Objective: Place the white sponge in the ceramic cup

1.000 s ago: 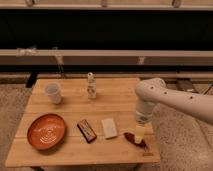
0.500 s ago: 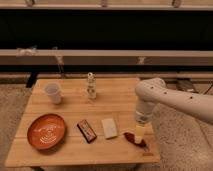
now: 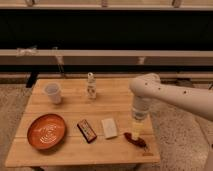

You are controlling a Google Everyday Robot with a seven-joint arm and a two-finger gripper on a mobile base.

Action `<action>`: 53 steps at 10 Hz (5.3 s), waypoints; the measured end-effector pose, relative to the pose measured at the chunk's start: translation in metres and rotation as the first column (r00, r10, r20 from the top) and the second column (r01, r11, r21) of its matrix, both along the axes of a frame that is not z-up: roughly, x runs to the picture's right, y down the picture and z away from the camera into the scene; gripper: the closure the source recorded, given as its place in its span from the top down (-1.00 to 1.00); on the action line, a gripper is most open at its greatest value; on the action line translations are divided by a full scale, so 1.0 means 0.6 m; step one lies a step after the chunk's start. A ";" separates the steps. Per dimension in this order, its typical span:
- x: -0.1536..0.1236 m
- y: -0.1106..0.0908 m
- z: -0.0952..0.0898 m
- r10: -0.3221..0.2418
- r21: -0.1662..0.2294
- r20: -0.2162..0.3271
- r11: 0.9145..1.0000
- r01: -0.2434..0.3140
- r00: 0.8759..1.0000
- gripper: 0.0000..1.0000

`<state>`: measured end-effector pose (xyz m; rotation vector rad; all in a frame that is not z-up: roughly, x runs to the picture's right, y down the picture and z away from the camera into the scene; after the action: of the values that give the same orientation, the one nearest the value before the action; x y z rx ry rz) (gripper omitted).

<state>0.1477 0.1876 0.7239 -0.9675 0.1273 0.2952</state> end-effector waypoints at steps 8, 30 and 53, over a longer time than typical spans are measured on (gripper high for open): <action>-0.179 -0.038 0.021 0.288 -0.179 -0.238 0.926 -0.334 0.927 0.60; -0.218 0.061 0.172 0.178 -0.071 -0.516 0.966 -0.249 0.838 -0.35; -0.173 -0.343 -0.048 0.489 0.355 0.379 0.707 -0.612 0.786 -1.00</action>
<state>0.0442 -0.0185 0.6953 -0.5302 -0.4800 0.7238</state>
